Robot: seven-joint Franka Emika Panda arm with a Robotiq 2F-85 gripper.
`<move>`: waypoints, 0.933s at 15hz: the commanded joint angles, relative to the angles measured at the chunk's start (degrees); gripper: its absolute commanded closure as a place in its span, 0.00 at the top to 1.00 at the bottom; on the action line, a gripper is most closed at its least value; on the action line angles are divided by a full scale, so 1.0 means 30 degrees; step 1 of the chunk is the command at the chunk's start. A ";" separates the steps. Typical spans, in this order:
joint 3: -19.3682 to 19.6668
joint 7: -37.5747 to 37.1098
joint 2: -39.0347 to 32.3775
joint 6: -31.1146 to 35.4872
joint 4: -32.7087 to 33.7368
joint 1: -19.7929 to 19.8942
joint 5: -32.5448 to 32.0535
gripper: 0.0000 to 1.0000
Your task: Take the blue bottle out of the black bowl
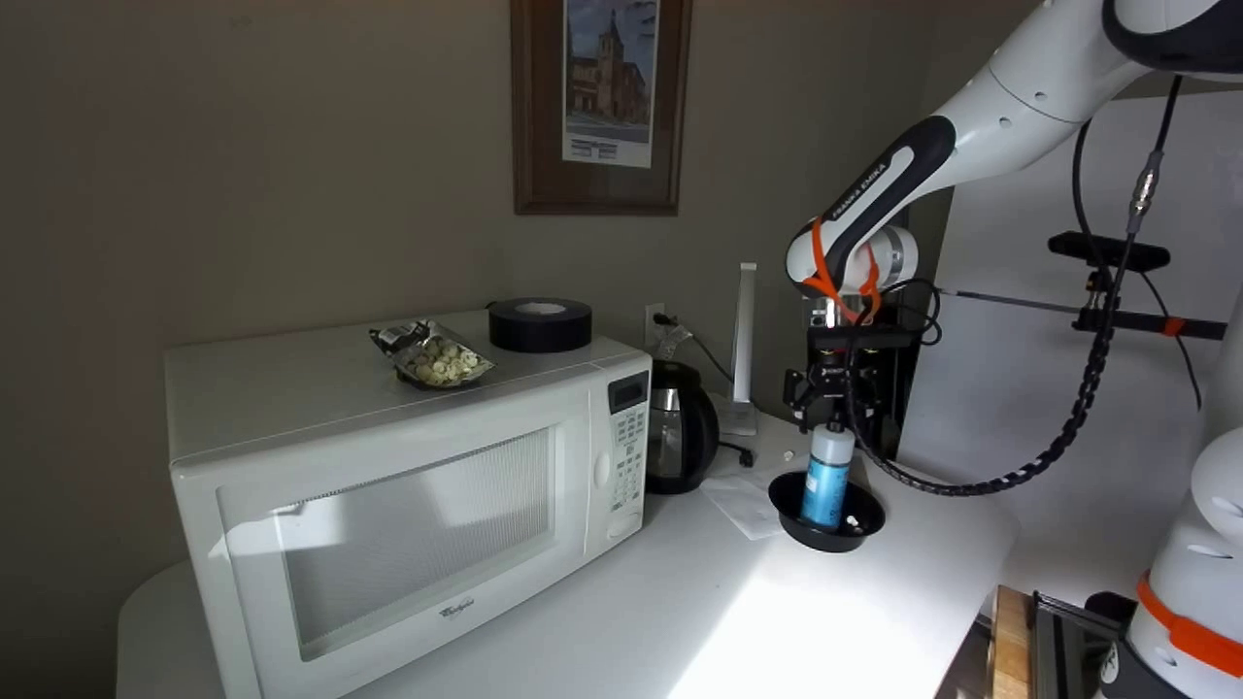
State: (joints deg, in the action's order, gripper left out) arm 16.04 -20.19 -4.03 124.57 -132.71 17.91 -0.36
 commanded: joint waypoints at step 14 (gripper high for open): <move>0.0126 0.0563 -0.0179 -0.1051 0.0187 -0.0546 -0.0012 0.42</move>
State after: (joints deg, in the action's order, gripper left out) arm 16.03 -19.98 -7.49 123.82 -131.33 16.95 -0.26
